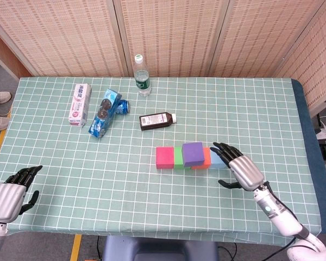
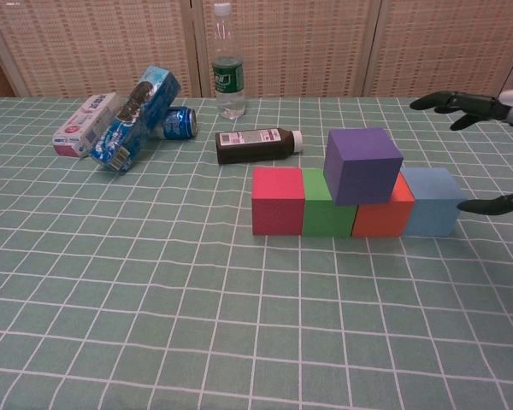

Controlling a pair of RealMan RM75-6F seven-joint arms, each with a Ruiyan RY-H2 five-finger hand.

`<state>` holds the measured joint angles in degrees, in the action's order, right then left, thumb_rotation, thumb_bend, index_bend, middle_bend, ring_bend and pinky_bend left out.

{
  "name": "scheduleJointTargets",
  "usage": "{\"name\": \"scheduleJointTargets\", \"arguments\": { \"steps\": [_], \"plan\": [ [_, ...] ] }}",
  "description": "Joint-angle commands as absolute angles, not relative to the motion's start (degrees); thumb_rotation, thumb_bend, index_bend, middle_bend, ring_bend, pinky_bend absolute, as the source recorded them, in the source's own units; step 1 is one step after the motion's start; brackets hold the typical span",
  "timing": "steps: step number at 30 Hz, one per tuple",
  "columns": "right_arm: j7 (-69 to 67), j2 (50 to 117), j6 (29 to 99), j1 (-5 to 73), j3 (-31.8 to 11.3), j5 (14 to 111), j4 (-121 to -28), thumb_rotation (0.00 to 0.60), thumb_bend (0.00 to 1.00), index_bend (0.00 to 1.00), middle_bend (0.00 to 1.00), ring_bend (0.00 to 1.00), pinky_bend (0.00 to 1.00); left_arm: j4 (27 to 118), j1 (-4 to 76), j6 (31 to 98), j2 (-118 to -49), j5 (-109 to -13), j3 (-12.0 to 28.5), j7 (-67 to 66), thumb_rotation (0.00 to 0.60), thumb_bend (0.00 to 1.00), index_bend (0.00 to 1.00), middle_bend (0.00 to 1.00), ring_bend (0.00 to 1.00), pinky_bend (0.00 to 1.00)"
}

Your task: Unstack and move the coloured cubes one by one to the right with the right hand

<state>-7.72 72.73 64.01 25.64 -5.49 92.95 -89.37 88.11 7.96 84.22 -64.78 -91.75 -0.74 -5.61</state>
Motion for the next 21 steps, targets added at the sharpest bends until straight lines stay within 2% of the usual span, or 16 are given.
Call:
{"name": "scheduleJointTargets", "arguments": {
  "steps": [1,15,18,21],
  "plan": [
    [-5.5,75.6,60.5,28.9,-7.5,89.9,-89.1,0.600,0.11,0.00,0.00,0.00,0.13,88.0,8.0,84.2,-64.8,-91.6,-0.7,-5.4,0.600,0.47,0.13,0.19,0.19,0.38],
    [-0.5,84.0,55.8,35.4,-11.4,82.2,-83.6,0.600,0.11,0.01,0.01,0.00,0.14,87.9,7.8,84.5,-64.7,-91.7,-0.5,-4.9,0.600,0.47,0.13,0.19,0.19,0.38],
    [-0.8,85.8,56.4,36.1,-12.0,81.5,-81.4,0.600,0.11,0.09,0.10,0.02,0.18,87.8,7.9,84.3,-64.7,-91.5,-0.5,-5.0,0.600,0.47,0.13,0.19,0.18,0.38],
    [-3.0,89.3,60.2,36.2,-13.0,82.2,-78.0,0.600,0.11,0.23,0.24,0.18,0.31,87.9,8.0,83.9,-64.7,-91.5,-0.6,-5.3,0.600,0.47,0.13,0.19,0.18,0.38]
  ]
}}
